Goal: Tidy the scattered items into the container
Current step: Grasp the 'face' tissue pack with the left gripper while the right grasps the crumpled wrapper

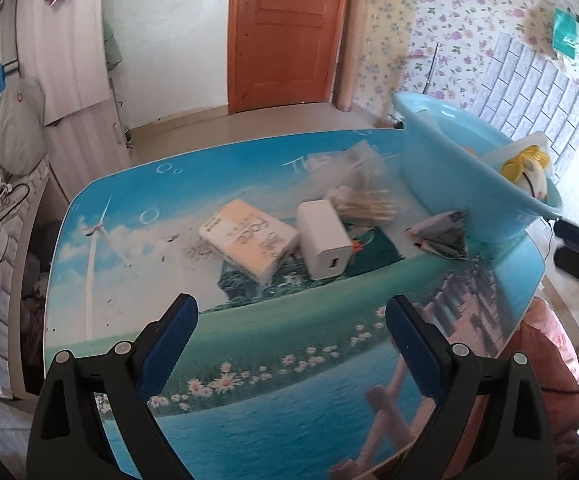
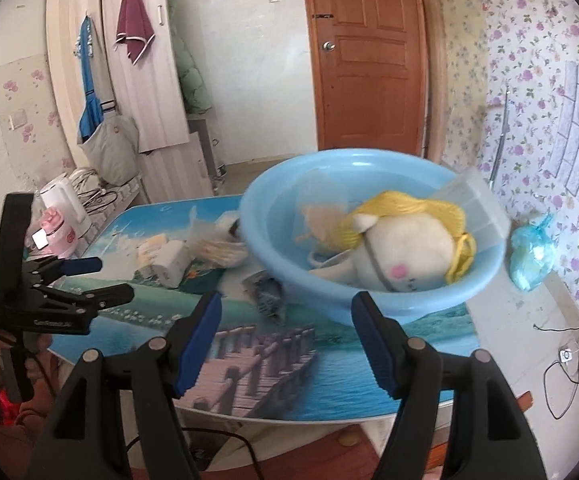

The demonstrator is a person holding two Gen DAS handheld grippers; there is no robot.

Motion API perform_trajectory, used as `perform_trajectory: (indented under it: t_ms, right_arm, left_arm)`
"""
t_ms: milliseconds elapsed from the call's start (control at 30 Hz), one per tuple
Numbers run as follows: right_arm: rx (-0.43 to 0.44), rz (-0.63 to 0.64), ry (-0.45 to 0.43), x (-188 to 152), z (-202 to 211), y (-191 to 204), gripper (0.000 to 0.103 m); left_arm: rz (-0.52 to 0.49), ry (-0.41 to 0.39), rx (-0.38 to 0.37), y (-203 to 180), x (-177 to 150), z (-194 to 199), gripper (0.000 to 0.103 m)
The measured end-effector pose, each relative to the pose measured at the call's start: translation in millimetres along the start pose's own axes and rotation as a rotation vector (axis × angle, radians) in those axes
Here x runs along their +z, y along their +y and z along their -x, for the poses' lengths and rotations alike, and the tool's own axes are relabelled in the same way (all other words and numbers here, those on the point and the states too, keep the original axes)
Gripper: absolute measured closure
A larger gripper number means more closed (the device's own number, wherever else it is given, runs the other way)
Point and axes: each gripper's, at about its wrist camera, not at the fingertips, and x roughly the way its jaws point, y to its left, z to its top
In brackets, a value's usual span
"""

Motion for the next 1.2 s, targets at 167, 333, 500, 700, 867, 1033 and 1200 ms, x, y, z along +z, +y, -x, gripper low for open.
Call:
perform_trajectory:
  t_ms: [167,333,500,700,867,1033,1200]
  right_arm:
    - [0.038,0.032,0.064,-11,-15,18,0.035]
    - [0.04,0.009,0.112,-15,-34,19,0.035]
    - [0.007,-0.044,0.156,-16,-56,13,0.035]
    - [-0.013,-0.051,0.195,-14,-79,12,0.035]
    - [-0.021,-0.034,0.203,-7,-93,16,0.035]
    - [-0.027,-0.012,0.236,-5,-110,22,0.036]
    - [-0.034,-0.019,0.257,-4,-119,22,0.037]
  left_arm:
    - [0.0,0.01,0.038,14,0,-8,0.008]
    - [-0.02,0.042,0.076,34,6,-22,0.008]
    - [-0.051,0.08,0.049,47,17,-45,0.008]
    - [-0.115,0.119,0.011,43,29,-64,0.008]
    - [-0.169,0.115,-0.015,35,40,-72,0.008]
    - [-0.207,0.102,-0.046,26,46,-75,0.019]
    - [-0.198,0.095,-0.044,24,45,-69,0.037]
